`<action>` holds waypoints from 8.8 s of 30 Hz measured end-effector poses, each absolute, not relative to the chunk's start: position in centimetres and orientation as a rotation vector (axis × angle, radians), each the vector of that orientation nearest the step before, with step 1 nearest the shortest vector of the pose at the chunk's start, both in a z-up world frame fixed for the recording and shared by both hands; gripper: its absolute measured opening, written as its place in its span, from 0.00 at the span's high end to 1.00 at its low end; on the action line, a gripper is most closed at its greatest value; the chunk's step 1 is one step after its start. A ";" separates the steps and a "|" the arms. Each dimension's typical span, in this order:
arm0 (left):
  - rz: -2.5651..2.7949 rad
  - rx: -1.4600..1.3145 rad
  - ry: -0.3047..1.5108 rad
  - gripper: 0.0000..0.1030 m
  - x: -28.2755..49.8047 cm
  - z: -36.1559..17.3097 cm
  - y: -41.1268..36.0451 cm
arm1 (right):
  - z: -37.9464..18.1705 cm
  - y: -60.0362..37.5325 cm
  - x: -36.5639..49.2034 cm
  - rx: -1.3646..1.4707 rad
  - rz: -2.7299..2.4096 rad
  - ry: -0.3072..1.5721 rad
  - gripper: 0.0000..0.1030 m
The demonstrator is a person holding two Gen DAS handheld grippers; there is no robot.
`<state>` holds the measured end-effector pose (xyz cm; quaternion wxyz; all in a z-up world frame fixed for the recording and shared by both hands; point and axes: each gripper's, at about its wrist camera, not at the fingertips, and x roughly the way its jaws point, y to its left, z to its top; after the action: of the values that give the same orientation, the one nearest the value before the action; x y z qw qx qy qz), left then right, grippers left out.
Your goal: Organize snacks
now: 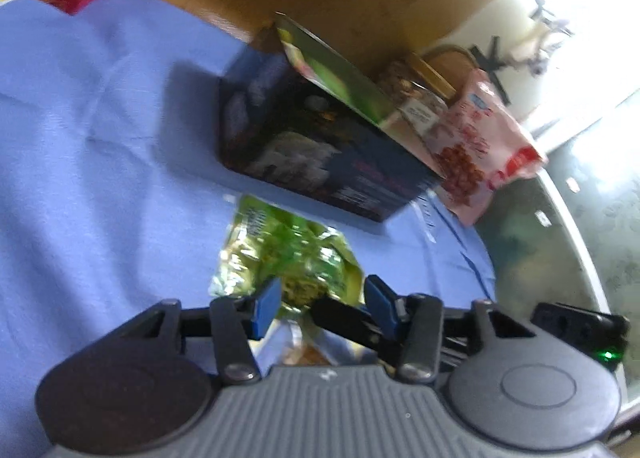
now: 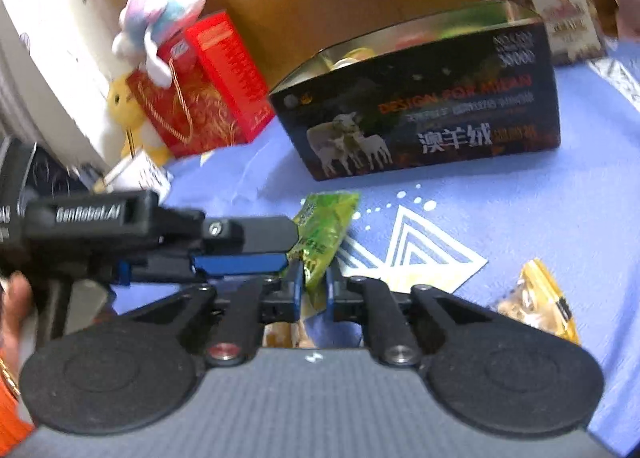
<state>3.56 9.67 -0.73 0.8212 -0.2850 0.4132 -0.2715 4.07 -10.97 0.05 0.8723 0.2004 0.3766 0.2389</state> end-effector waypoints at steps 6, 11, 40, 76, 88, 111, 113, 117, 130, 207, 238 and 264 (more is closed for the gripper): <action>-0.663 -0.568 0.802 0.51 3.0 2.4 7.3 | 1.2 -13.0 2.3 0.509 0.467 0.732 0.87; -0.625 -0.560 0.755 0.27 3.2 3.6 7.1 | 2.1 -16.2 1.2 0.614 0.424 0.684 0.88; -0.464 -0.471 0.655 0.39 12.7 8.2 2.6 | 8.4 -17.5 10.2 0.323 0.291 0.495 0.54; -0.504 -0.474 0.804 0.30 -4.2 0.7 1.7 | -0.7 -24.8 -5.3 0.713 0.180 0.575 0.54; -0.551 -0.508 0.877 0.32 -3.1 -0.2 1.5 | -0.1 -24.4 -5.3 0.758 0.288 0.628 0.58; -0.610 -0.532 0.871 0.52 -2.5 -0.2 0.1 | 0.8 -20.8 -6.6 0.670 0.379 0.659 0.79; -0.624 -0.529 0.821 0.52 -1.7 1.7 0.4 | 2.2 -20.8 -6.2 0.657 0.382 0.614 0.79; -0.605 -0.495 0.699 0.52 1.5 5.6 1.2 | 5.3 -20.4 -3.3 0.613 0.388 0.526 0.79; -0.507 -0.468 0.621 0.41 4.3 7.2 6.6 | 6.3 -19.5 4.5 0.433 0.244 0.431 0.53; -0.320 -0.192 0.548 0.38 0.9 5.3 1.5 | 3.8 -18.2 -0.1 0.500 0.158 0.565 0.65; 0.015 0.173 0.589 0.00 -4.3 2.7 -1.1 | 3.4 -17.1 -6.6 0.517 0.244 0.602 0.44; 0.085 0.221 0.569 0.00 -4.7 2.4 -0.8 | 3.8 -16.6 -7.1 0.521 0.242 0.592 0.34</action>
<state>-4.75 -0.78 2.43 0.9529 0.1089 0.2798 0.0418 -7.14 -16.62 3.80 0.9161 0.2533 0.2878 0.1176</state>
